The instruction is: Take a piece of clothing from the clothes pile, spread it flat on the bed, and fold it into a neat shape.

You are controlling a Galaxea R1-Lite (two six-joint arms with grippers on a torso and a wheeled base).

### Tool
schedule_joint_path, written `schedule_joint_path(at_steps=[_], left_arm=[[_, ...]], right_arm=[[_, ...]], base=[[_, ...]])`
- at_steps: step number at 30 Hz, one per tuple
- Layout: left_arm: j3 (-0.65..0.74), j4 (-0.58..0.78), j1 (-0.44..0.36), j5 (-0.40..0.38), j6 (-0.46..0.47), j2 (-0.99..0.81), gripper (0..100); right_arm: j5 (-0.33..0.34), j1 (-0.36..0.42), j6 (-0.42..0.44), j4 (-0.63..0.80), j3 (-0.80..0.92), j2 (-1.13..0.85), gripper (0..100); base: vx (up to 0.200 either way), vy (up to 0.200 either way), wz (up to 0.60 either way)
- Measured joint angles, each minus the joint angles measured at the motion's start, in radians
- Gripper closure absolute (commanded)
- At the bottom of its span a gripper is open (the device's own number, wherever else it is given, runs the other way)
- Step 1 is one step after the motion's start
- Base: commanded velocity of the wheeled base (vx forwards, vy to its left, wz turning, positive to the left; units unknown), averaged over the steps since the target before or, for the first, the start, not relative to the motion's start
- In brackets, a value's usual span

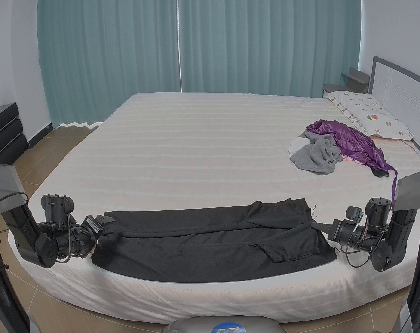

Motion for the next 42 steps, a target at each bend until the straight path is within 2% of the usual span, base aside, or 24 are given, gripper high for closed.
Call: schedule_joint_path(at_steps=[15, 20, 21, 33, 42], left_arm=[[-0.023, -0.044, -0.027, 0.027, 0.003, 0.063, 0], [-0.029, -0.044, -0.024, 0.062, 0.004, 0.071, 0], [-0.029, -0.044, -0.024, 0.067, 0.004, 0.073, 100], [0.014, -0.042, -0.019, 0.077, 0.004, 0.066, 100], [0.020, -0.040, -0.002, 0.077, 0.005, 0.046, 100]], right_arm=[[-0.014, -0.014, 0.018, -0.056, 0.008, 0.040, 100], [-0.014, -0.014, 0.018, -0.057, 0.007, 0.043, 100], [-0.013, -0.014, 0.017, -0.058, 0.006, 0.042, 100], [-0.020, -0.009, 0.024, -0.056, -0.026, 0.053, 100], [-0.076, 0.003, 0.025, -0.046, -0.075, 0.079, 100]], base=[[0.000, 0.000, 0.00], [0.000, 0.000, 0.00], [0.000, 0.000, 0.00], [0.000, 0.000, 0.00], [0.000, 0.000, 0.00]])
